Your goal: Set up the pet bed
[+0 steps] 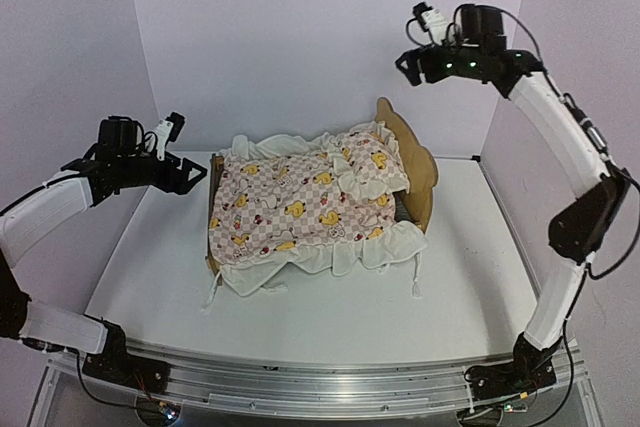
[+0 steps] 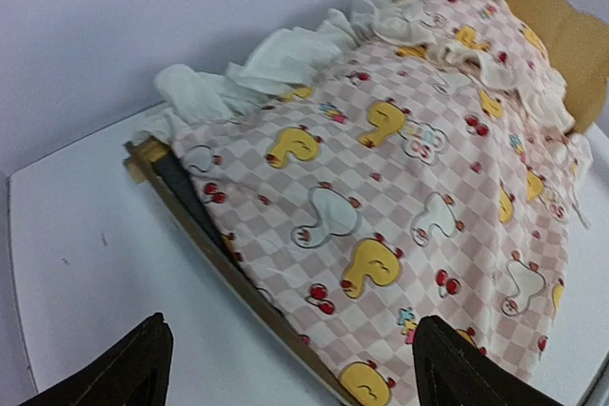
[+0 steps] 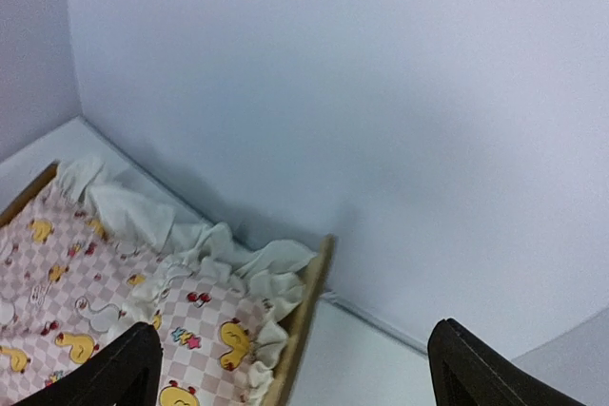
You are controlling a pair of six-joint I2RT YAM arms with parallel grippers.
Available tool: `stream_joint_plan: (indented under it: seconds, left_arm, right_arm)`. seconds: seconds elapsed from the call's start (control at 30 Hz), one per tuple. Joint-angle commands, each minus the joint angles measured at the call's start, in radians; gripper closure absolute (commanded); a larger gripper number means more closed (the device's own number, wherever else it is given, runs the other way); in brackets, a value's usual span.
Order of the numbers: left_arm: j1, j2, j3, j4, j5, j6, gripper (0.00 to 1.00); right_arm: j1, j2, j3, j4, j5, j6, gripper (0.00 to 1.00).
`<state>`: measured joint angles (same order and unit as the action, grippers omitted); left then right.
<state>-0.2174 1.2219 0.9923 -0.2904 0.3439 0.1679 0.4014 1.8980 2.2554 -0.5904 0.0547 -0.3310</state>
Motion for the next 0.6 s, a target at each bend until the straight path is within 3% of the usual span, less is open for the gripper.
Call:
stream_joint_plan:
  seconds: [0.0,0.13,0.2,0.33,0.57]
  left_arm:
    - [0.114,-0.062,-0.081,0.171,-0.12,-0.225,0.1]
    - [0.203,-0.105,-0.227,0.336,-0.194,-0.346,0.09]
    - [0.232,-0.124,-0.314,0.425,-0.225,-0.37,0.04]
    - [0.26,-0.153,-0.505,0.665,-0.33,-0.405,0.0]
    - [0.263,-0.198,-0.786,0.883,-0.316,-0.268,0.0]
  right_arm:
    - [-0.14,-0.214,-0.25,0.111,0.266,0.156,0.02]
    - [-0.355,-0.395,-0.667,0.131,0.293,0.286,0.02]
    - [-0.411,-0.492,-0.867,0.176,0.298,0.295,0.02]
    - [-0.435,-0.656,-1.24,0.266,0.303,0.3,0.02]
    - [-0.435,-0.986,-1.785,0.487,0.359,0.482,0.02]
